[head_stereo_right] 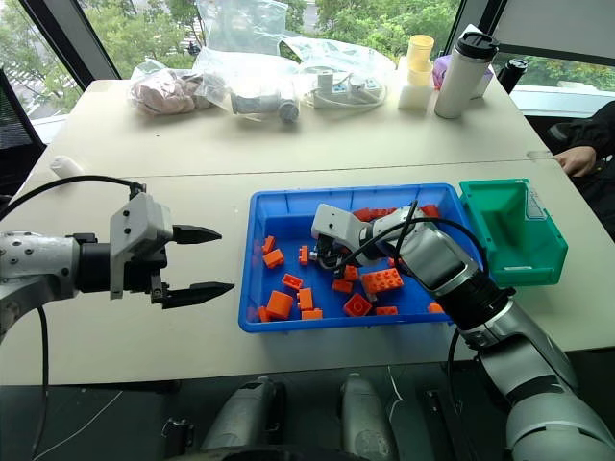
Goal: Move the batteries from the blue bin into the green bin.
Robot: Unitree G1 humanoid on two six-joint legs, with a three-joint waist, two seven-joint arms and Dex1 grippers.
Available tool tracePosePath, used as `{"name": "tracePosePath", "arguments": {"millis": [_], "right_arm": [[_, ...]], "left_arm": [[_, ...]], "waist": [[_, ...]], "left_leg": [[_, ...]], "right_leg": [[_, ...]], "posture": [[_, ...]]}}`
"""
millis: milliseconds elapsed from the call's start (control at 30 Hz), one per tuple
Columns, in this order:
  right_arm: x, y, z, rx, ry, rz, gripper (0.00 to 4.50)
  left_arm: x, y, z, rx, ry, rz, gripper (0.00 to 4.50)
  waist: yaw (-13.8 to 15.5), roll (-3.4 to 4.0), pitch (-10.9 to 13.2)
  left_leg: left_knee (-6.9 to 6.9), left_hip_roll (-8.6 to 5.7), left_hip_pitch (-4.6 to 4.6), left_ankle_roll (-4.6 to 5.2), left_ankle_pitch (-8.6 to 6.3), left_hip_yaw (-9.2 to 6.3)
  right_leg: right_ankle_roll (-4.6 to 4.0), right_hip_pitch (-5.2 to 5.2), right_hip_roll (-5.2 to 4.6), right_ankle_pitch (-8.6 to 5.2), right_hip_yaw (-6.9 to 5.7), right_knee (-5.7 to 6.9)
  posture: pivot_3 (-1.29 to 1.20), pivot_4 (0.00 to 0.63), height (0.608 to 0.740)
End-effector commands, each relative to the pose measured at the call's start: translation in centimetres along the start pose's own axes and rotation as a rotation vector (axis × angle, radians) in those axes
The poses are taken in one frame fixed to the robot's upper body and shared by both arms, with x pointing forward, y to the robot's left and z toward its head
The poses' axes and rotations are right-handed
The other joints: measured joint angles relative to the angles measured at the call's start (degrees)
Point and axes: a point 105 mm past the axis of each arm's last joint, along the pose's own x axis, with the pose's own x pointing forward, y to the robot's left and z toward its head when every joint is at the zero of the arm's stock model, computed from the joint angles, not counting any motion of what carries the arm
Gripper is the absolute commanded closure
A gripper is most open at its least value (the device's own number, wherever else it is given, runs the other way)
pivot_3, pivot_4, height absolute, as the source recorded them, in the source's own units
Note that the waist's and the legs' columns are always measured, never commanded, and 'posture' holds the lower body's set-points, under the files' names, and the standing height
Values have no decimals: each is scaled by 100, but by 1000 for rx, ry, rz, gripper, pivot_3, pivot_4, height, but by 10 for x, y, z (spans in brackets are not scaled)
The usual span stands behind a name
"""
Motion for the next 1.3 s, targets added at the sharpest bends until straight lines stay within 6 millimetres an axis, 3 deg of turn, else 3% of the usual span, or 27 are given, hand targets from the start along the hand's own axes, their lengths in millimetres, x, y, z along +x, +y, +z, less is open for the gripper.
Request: {"name": "tracePosePath", "arguments": {"millis": [33,200,367,467,533,667,833,1000,1133,1300], "right_arm": [[-3,-2,10,-44,-22,-16,3777],[-17,-11,20,-53,-53,-62,3777],[-101,-53,36,82,-188,-334,3777],[-145,-63,34,163,-246,-457,3777],[-164,-60,32,190,-274,-489,3777],[-206,-63,5,281,-243,-653,3777],[-260,-65,-38,385,-147,-889,3777],[-274,-58,-88,506,-5,-995,3777],[-268,-65,-107,489,64,-1052,3777],[-266,-75,-121,509,84,-1092,3777]], "left_arm": [[2,1,5,37,-16,2,0],[4,2,5,47,-22,-8,0],[14,11,23,40,-146,-13,0],[21,18,28,32,-186,-15,0],[25,19,28,36,-194,-31,0],[34,22,38,72,-238,-58,0],[45,27,67,73,-392,-93,0],[68,27,87,75,-505,-138,0],[88,26,97,113,-526,-148,0],[93,24,99,134,-526,-156,0]], "waist": [[0,0,0],[2,0,0],[54,6,4],[75,0,1],[50,0,1],[18,1,1],[54,-1,0],[41,0,-2],[-18,5,-4],[0,6,-5]], "left_leg": [[0,0,0,0,0,0],[0,0,0,-1,0,0],[3,-9,-6,-2,1,-1],[3,-12,-7,-1,1,-2],[1,-10,-7,-1,1,-4],[-2,-3,-7,-1,1,0],[6,-11,-7,1,2,4],[8,-10,-4,1,2,5],[15,-10,4,2,3,21],[13,-2,6,1,3,22]], "right_leg": [[0,0,0,0,0,0],[0,0,0,0,0,1],[1,-3,-4,1,-2,2],[1,-2,-5,1,-3,0],[1,-1,-7,1,-3,-1],[1,-4,-2,0,1,2],[1,-1,0,1,1,9],[2,4,4,1,2,12],[6,1,8,3,17,26],[6,-2,20,3,21,28]], "posture": [[0,150,740],[0,150,740],[0,150,740],[0,150,740],[0,150,740],[0,150,740],[0,150,740],[0,150,740],[0,150,740],[0,150,740]]}}
